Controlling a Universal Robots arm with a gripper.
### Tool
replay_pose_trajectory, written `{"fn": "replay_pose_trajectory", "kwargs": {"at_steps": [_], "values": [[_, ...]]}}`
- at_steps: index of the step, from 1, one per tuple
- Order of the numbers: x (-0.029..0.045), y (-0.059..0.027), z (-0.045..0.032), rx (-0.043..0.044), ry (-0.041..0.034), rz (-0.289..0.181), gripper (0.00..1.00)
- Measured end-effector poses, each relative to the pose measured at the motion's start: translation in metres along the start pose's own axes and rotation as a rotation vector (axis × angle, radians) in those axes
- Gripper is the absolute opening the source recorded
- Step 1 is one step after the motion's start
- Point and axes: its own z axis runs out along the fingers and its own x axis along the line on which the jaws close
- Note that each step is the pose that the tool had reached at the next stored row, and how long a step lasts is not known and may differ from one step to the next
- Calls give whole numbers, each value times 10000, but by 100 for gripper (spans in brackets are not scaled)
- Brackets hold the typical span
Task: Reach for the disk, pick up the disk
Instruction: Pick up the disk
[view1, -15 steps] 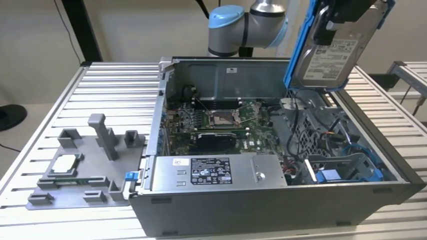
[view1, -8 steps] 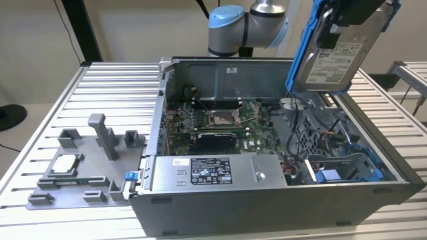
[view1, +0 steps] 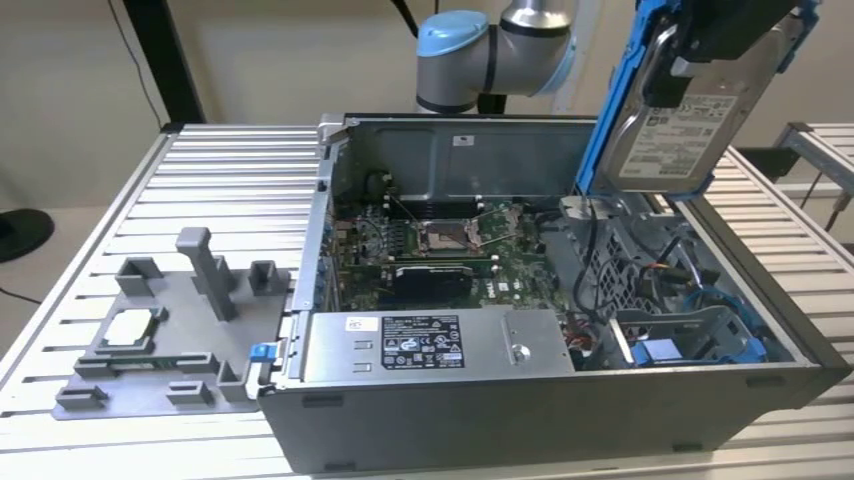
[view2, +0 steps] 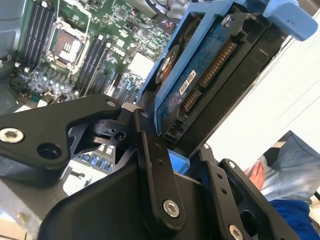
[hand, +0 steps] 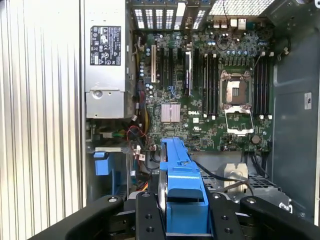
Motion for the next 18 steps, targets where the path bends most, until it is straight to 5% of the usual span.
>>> {"fn": "replay_pose_trajectory", "kwargs": {"at_steps": [18], "values": [[498,-21,-11,-23,1,0,0]]}}
